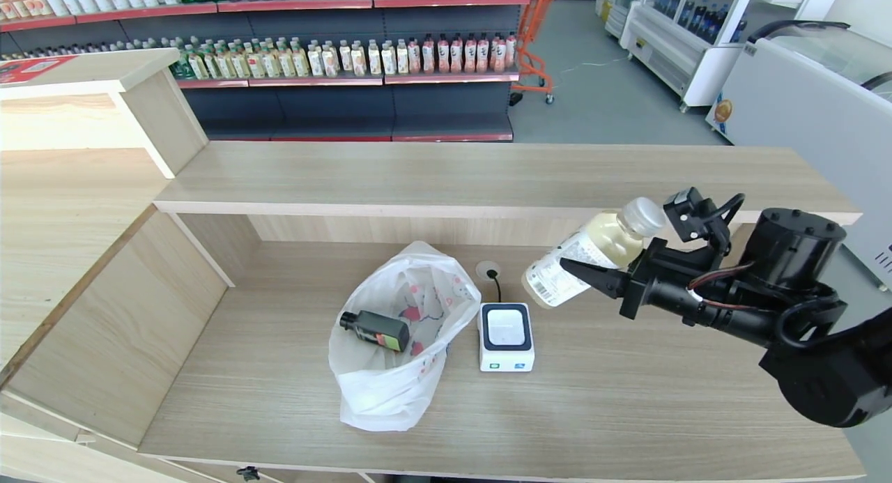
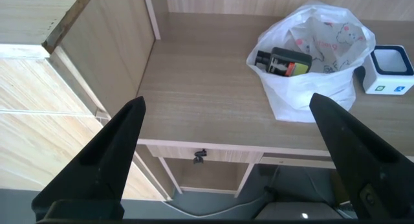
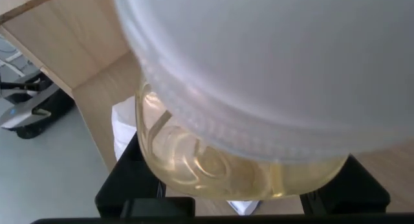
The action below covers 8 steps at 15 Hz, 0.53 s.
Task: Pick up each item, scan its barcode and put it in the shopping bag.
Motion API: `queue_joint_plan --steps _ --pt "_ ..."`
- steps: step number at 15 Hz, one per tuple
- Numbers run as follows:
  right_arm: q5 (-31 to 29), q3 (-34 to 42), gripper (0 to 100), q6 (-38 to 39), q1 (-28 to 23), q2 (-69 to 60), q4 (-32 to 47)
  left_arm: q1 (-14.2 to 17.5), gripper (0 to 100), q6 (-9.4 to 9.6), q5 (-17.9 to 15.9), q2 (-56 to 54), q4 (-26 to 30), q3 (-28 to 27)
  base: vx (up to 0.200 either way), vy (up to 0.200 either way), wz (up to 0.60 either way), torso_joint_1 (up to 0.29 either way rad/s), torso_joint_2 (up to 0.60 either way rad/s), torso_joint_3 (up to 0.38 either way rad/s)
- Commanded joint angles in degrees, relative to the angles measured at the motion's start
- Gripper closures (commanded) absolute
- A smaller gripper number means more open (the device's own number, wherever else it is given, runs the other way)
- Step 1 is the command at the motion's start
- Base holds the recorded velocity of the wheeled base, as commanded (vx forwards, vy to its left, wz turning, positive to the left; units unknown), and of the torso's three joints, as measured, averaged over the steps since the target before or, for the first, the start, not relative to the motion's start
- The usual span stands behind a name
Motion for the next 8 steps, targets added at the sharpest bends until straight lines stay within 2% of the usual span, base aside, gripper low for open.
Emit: queue_joint_plan --steps 1,4,8 --pt "-0.1 1.2 100 1.0 -0.1 -3.3 -0.2 0.0 0 0.00 0.0 0.1 0.0 0.0 0.000 0.000 0.00 0.000 0.00 0.000" --pt "-1.1 2.7 100 2.8 -0.4 -4.4 0.4 0.0 0 0.35 0.0 0.0 0.0 0.0 0.000 0.000 0.00 0.000 0.00 0.000" --pt "-4.1 3.9 100 8.9 0.0 -5.2 0.6 0.0 0 0.26 0.0 0.0 0.0 0.0 0.000 0.000 0.00 0.000 0.00 0.000"
